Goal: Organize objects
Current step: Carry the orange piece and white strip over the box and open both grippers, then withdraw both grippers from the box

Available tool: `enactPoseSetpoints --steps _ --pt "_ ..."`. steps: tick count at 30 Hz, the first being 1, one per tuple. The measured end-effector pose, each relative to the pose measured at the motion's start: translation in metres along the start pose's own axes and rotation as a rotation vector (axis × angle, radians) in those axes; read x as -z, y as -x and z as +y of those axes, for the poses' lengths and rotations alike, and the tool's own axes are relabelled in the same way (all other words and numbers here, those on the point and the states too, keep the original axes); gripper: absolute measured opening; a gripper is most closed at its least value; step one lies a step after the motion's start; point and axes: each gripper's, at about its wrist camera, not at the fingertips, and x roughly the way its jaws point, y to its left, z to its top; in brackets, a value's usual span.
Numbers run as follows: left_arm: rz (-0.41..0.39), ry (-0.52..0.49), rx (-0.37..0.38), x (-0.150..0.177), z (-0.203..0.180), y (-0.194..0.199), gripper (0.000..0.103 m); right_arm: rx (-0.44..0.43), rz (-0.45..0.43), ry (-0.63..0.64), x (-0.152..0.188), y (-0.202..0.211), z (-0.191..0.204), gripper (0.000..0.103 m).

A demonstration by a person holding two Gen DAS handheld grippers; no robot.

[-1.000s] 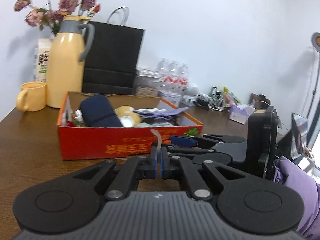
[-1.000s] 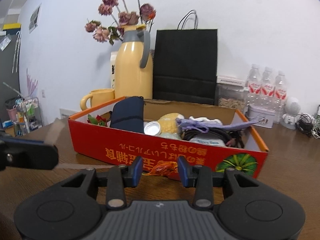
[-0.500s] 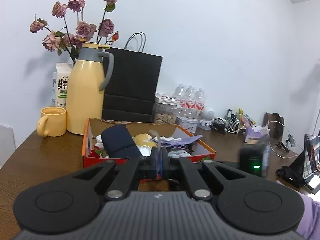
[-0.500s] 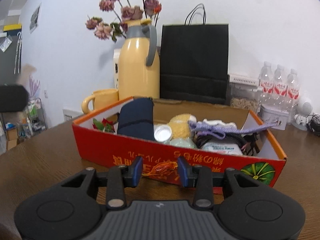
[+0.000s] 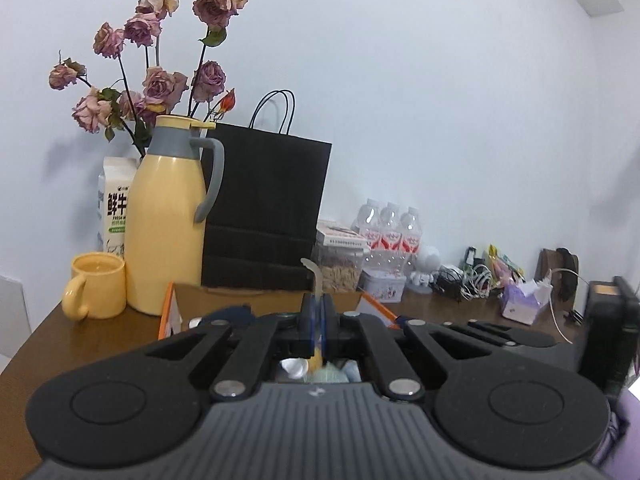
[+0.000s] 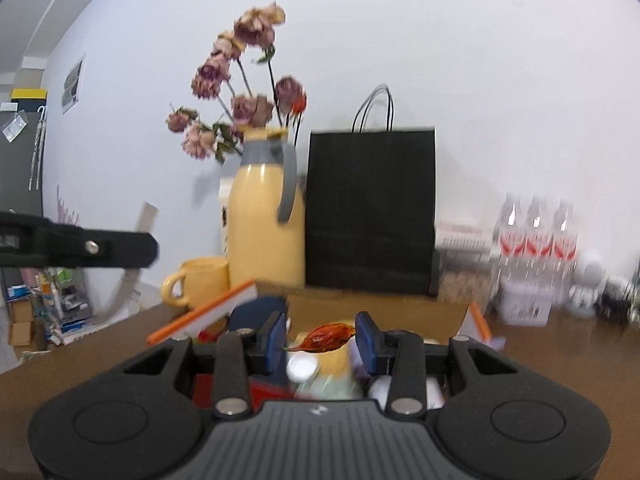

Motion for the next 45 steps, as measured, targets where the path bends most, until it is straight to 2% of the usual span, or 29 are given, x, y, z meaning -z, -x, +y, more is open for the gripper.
enactPoseSetpoints --steps 6,11,18,19,20,21,22,23,24,26,28,33,38,42,45 --pt "-0.009 0.036 -0.011 -0.019 0.0 -0.046 0.003 0.033 -0.026 -0.004 -0.023 -0.026 -0.013 0.037" --pt "0.018 0.039 -0.039 -0.015 0.002 -0.09 0.003 0.042 -0.015 -0.021 -0.023 -0.056 -0.024 0.037" --pt "0.085 -0.004 -0.108 -0.001 0.012 -0.141 0.007 0.072 0.085 -0.057 -0.009 -0.093 -0.047 0.038" --pt "0.09 -0.016 -0.118 0.001 0.013 -0.144 0.016 0.074 0.101 -0.06 -0.007 -0.096 -0.049 0.04" --pt "0.095 -0.025 -0.131 0.003 0.014 -0.147 0.024 0.073 0.117 -0.061 -0.005 -0.1 -0.05 0.052" --pt "0.097 -0.028 -0.146 0.004 0.015 -0.148 0.053 0.074 0.13 -0.064 -0.002 -0.102 -0.051 0.059" --pt "0.094 -0.03 -0.163 0.006 0.015 -0.148 0.081 0.077 0.139 -0.066 -0.001 -0.103 -0.052 0.075" --pt "0.083 -0.037 -0.183 0.007 0.016 -0.148 0.091 0.079 0.146 -0.063 0.001 -0.104 -0.051 0.087" --pt "0.07 -0.045 -0.198 0.007 0.015 -0.146 0.103 0.085 0.146 -0.062 0.002 -0.103 -0.051 0.089" --pt "0.046 -0.054 -0.225 0.007 0.015 -0.141 0.103 0.093 0.141 -0.059 0.002 -0.102 -0.051 0.099" --pt "0.053 -0.051 -0.233 0.005 0.016 -0.141 0.103 0.101 0.144 -0.063 0.002 -0.1 -0.052 0.103" --pt "0.054 -0.043 -0.233 0.004 0.019 -0.136 0.103 0.106 0.152 -0.08 0.001 -0.097 -0.057 0.103" --pt "0.038 -0.045 -0.268 0.002 0.02 -0.128 0.103 0.093 0.154 -0.081 -0.001 -0.09 -0.057 0.103" --pt "0.026 -0.061 -0.288 -0.001 0.02 -0.113 0.103 0.078 0.155 -0.074 -0.004 -0.075 -0.052 0.103" --pt "0.023 -0.077 -0.276 -0.001 0.019 -0.096 0.103 0.085 0.142 -0.067 -0.006 -0.059 -0.048 0.103"
